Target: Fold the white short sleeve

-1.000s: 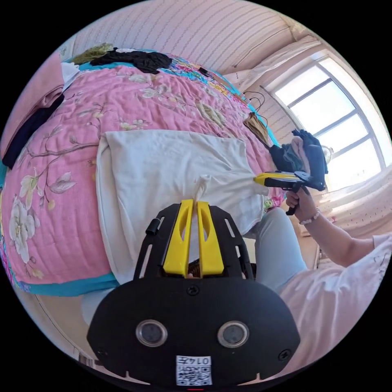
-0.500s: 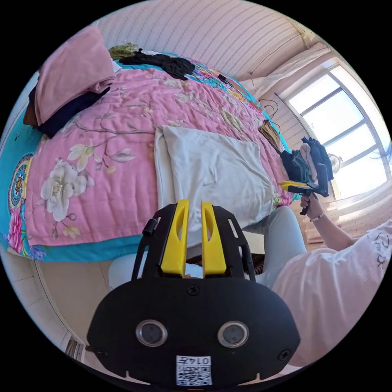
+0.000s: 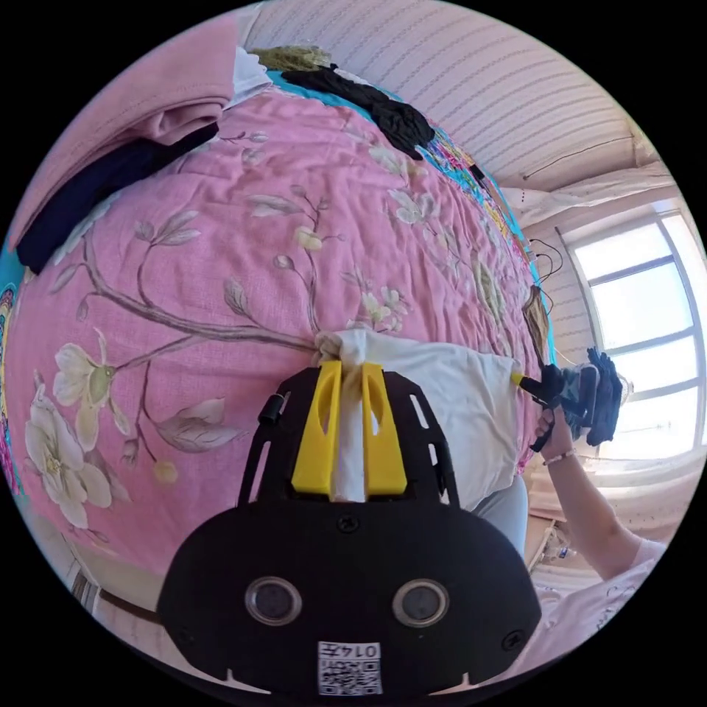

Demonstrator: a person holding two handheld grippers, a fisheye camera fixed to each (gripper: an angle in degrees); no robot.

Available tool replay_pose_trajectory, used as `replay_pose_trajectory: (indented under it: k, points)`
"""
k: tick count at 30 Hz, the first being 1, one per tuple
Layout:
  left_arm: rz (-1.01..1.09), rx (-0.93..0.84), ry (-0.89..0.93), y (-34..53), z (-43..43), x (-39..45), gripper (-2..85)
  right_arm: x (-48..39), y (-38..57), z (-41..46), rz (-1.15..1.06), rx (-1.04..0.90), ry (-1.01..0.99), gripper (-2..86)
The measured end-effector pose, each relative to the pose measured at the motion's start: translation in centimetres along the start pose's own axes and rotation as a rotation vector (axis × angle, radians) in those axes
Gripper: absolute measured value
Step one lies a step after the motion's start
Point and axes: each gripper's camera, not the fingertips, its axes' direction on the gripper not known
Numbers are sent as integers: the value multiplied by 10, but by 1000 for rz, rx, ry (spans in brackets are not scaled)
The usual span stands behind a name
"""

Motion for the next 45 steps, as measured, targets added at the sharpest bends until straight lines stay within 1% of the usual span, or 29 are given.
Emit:
replay_pose_trajectory:
  k: [1,3,6,9,10,14,17,19,21,23,26,28,31,33,35,36,37,41,42,45]
  points:
    - [2,22,37,2,-6,-2,7,-2,-1,-3,-26,-14,-56,57]
    - [48,72,39,7,-19,1,-3,-11,0,-8,-123,-40,-159,38]
    - [123,132,15,10,-45,11,-8,-22,4,-28,-197,-23,-154,26]
    - [150,184,17,2,-71,21,-9,-16,0,-68,-201,80,-186,20]
    - [156,234,20,-5,-83,27,-9,-13,-4,-83,-204,118,-192,19]
    - [200,340,18,-39,-104,45,-6,-6,-25,-108,-198,189,-191,19]
    - [186,278,-10,-76,-82,43,6,5,-52,-90,-150,127,-151,21]
    - [103,164,-60,-91,-50,25,36,18,-60,-67,-69,90,-102,22]
    - [69,129,-119,-87,-41,11,47,24,-51,-62,-14,118,-52,23]
    - [66,144,-144,-72,-46,-1,48,25,-32,-61,-31,147,-54,25]
    - [101,150,-108,-28,-64,-13,46,18,18,-51,-93,124,-119,27]
    - [140,109,-64,23,-67,-13,44,3,72,-26,-134,47,-181,29]
    - [158,89,-52,92,-55,-8,46,-16,136,19,-152,-64,-173,33]
    - [133,65,-17,118,-40,-9,52,-21,160,41,-138,-101,-187,38]
    - [70,41,34,133,-23,-11,67,-24,173,59,-111,-119,-251,42]
    - [35,24,92,141,-10,-10,71,-25,177,69,-90,-117,-305,42]
    - [38,8,126,147,3,-5,71,-27,178,79,-79,-113,-319,41]
    - [97,-99,60,153,42,9,34,-33,180,99,-67,-100,-289,22]
    - [111,-118,68,156,49,7,8,-34,182,103,-72,-101,-293,18]
    - [69,-83,136,169,42,-8,-6,-40,192,107,-102,-107,-296,11]
